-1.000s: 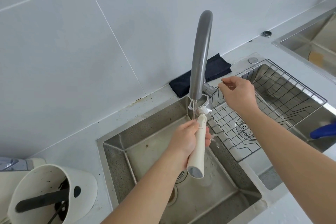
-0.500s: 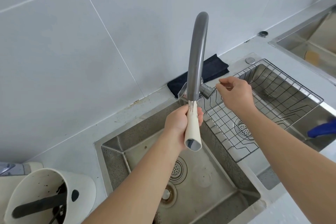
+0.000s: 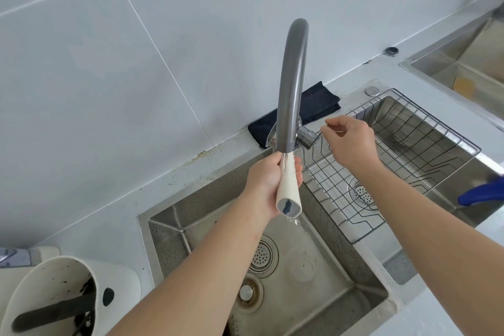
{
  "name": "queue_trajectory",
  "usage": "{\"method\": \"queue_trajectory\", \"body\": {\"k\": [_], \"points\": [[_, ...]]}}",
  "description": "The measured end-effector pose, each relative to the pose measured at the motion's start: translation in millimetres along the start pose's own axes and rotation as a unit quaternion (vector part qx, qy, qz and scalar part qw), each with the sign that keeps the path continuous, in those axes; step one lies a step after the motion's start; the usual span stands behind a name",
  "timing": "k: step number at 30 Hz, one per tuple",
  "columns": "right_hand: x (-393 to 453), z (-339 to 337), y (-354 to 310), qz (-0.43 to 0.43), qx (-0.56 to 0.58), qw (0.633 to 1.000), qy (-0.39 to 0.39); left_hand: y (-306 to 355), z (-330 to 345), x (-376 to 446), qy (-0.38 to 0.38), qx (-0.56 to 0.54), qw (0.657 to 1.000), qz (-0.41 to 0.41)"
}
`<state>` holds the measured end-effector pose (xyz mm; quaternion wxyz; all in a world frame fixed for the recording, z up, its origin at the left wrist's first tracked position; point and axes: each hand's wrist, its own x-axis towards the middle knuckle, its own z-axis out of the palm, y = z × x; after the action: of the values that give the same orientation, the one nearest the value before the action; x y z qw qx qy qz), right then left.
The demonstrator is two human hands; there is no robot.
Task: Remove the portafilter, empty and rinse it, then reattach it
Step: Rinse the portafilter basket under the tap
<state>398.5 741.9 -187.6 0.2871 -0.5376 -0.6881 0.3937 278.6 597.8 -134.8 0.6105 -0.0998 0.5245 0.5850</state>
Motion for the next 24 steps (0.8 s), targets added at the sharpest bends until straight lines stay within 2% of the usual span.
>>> {"method": "queue_trajectory", "body": {"k": [7,16,24], "points": [[0,0,-1,0.001,-0.001,1.0,-0.004,-9,-18,-16,-0.009,0.041,0.999,0.015],[-1,-1,-2,0.003,-0.003,1.0,-0.007,-21,-42,-48,-0.051,0.095,0.994,-0.03],[-2,-1,-3,0.006,0.002,1.0,-0.008,-20,-62,-66,-0.064,0.139,0.988,-0.018]]}}
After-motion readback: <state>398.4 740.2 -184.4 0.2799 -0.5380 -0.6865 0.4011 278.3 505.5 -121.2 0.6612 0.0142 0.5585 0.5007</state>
